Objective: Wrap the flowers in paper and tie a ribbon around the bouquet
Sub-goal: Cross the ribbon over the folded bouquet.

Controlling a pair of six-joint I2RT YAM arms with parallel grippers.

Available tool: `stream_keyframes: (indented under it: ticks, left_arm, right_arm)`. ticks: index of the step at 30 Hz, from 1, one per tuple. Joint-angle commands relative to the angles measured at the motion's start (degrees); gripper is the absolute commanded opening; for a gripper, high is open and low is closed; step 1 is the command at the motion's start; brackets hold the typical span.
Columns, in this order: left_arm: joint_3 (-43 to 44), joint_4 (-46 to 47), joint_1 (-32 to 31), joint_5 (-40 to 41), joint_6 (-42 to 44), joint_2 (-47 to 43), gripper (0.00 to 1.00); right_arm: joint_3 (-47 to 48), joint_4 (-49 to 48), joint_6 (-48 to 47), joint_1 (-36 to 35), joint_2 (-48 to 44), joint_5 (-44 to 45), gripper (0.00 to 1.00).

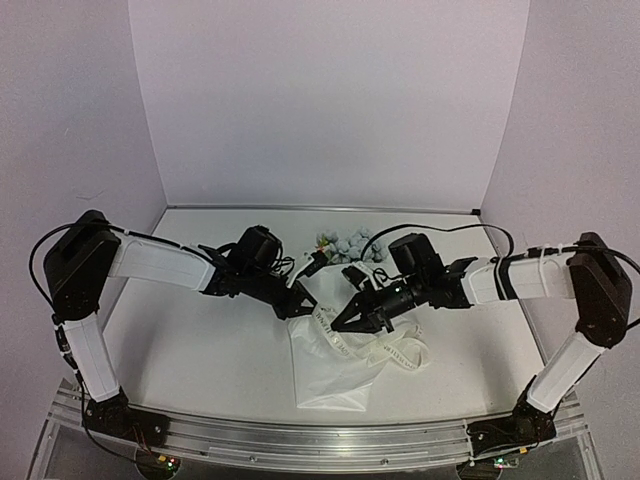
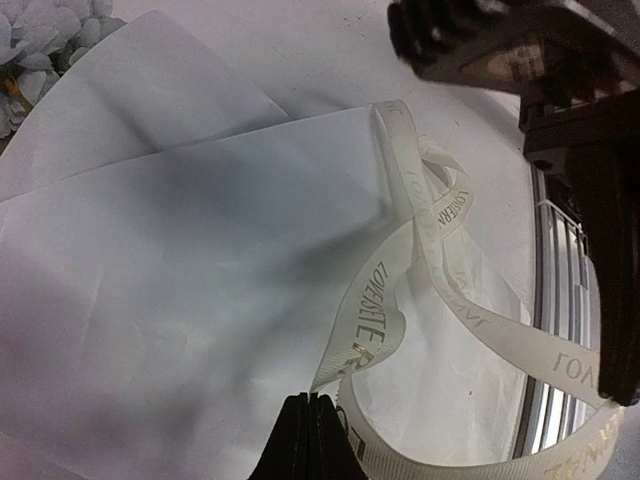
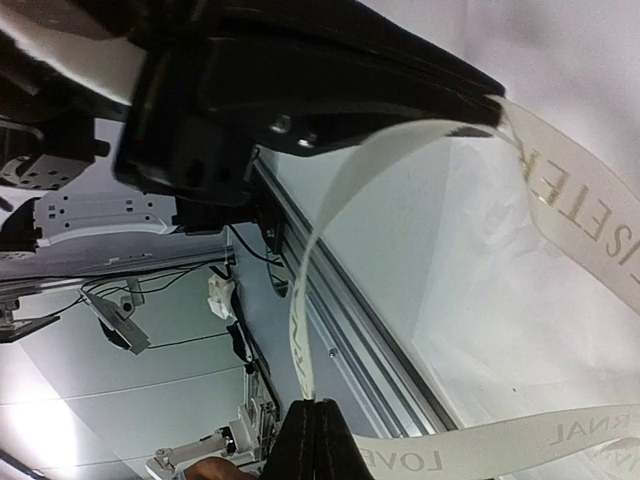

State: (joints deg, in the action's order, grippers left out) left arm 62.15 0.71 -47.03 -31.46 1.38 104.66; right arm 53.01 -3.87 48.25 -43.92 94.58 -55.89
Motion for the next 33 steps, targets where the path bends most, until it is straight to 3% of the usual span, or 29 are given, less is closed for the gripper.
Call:
stream_keyframes:
  ticks: [1,6,9,23,33]
  left_arm:
    - [2.1,1.9,0.4,-1.5,-0.9,-2.5,0.00]
    - [2.2,1.5,0.4,-1.5,-0.9,-3.5,0.00]
    - [2.0,1.3,0.5,-1.9,-0.9,-3.9,0.00]
    - [0.1,0.4,0.4,-4.5,-1.0,-5.2,0.00]
    - [-2.4,0.7,0.5,-5.1,-8.0,-4.2,0.01]
  right_arm:
    - [1.3,7.3,-5.6,-0.1,2.5,3.8,0.00]
    - [5.6,26.1,-14.2,-0.9,3.4,13.6,0.00]
    - [7.4,30.6,-15.4,-1.3,3.3,19.2,0.00]
    - [14.1,34.4,-13.7,-5.5,5.9,41.8,0.00]
    - [22.9,34.3,-15.6,-9.5,12.6,52.7,0.00]
